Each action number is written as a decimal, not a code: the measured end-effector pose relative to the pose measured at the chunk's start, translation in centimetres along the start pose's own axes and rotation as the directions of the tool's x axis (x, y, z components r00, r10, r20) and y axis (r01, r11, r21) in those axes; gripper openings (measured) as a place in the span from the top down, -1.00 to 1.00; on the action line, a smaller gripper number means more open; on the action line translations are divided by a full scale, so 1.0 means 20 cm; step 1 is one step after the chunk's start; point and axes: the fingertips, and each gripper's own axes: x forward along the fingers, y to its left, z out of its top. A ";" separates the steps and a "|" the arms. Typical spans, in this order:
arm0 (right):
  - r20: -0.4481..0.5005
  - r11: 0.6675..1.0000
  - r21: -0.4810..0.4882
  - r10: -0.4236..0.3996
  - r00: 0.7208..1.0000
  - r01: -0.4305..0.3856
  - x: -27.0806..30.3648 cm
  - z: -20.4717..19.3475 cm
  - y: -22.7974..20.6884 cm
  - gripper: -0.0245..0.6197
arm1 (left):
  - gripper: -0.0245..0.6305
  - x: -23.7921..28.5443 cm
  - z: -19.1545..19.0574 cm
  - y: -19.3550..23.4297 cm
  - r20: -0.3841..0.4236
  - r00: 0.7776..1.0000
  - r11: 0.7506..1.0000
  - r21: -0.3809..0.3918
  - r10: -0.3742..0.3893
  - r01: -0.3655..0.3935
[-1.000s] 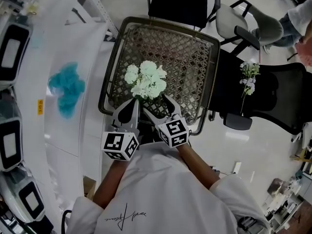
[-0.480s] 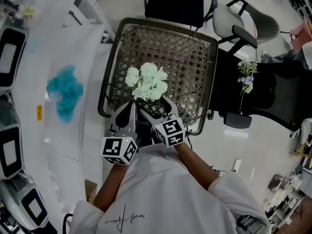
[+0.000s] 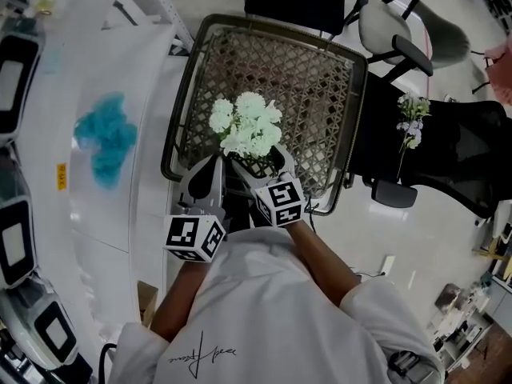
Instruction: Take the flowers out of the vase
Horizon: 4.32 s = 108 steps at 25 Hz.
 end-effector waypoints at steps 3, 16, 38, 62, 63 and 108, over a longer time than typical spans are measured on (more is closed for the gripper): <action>0.005 1.000 -0.006 -0.004 1.000 0.004 0.03 0.00 -0.02 -0.28 | 0.92 0.01 0.00 0.01 -0.004 1.000 1.000 -0.001 0.007 -0.007; 0.046 0.999 -0.042 -0.014 0.999 0.016 0.14 0.01 -0.02 -0.24 | 0.92 0.02 -0.01 0.06 -0.032 0.999 0.999 0.020 0.026 -0.026; 0.121 0.997 -0.042 -0.065 0.990 0.071 0.26 0.01 -0.05 -0.14 | 0.92 0.05 -0.07 0.05 -0.074 0.997 0.998 0.060 0.022 -0.018; 0.144 0.988 -0.100 -0.106 0.984 0.121 0.28 0.05 -0.04 0.40 | 0.92 0.02 -0.11 0.14 -0.101 0.994 0.998 0.046 0.040 -0.035; 0.142 0.988 -0.100 -0.106 0.984 0.121 0.28 0.05 -0.04 0.43 | 0.92 0.02 -0.11 0.14 -0.102 0.994 0.998 0.043 0.042 -0.038; 0.145 0.992 -0.089 -0.074 0.987 0.087 0.19 0.17 -0.07 0.66 | 0.92 0.06 -0.12 0.14 -0.078 0.995 0.998 0.012 0.061 -0.061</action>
